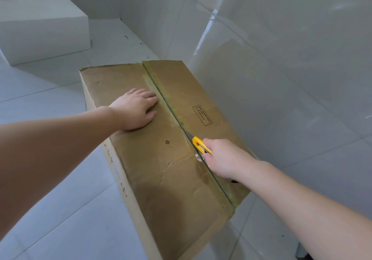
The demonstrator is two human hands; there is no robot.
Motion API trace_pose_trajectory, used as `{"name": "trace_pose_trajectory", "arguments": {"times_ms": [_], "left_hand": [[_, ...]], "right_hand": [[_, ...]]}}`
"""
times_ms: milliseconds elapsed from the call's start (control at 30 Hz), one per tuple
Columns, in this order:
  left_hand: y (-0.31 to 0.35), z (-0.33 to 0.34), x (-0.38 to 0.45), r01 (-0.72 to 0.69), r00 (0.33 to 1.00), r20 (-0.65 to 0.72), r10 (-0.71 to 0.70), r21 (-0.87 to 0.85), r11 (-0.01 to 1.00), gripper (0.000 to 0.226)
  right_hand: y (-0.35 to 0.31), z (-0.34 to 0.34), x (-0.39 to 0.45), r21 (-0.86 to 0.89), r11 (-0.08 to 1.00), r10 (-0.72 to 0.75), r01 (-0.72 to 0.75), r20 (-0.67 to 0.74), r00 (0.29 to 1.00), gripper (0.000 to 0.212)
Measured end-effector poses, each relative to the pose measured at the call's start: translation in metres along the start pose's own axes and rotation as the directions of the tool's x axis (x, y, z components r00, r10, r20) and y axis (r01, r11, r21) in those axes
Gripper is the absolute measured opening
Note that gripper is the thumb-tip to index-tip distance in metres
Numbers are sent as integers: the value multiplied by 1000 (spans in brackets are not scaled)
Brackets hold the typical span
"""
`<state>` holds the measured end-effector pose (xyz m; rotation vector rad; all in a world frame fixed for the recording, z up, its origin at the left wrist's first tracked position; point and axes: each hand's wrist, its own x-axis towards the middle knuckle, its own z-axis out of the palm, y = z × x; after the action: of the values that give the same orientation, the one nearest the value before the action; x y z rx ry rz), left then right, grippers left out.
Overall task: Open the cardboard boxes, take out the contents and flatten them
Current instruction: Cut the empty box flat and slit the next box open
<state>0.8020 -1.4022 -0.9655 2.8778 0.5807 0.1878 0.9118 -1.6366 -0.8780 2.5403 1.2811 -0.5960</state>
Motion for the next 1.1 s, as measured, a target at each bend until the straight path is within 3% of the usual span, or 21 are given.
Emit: {"name": "trace_pose_trajectory", "arguments": {"times_ms": [233,900,1100], "left_hand": [[29,9,-1,-248,961,127,247,-4,969,52],[44,16,-1,-291,947,144,286,13,957,51],[48,16,0,-294,946,152,287,22,956,51]], "right_hand": [[7,6,-19,0,1000,14,-14,5,1000,14],[44,31,-58,11,1000,24,-25,41,999,14],[52,33,-71,-4,1000,29,-29,59,998,26]]}}
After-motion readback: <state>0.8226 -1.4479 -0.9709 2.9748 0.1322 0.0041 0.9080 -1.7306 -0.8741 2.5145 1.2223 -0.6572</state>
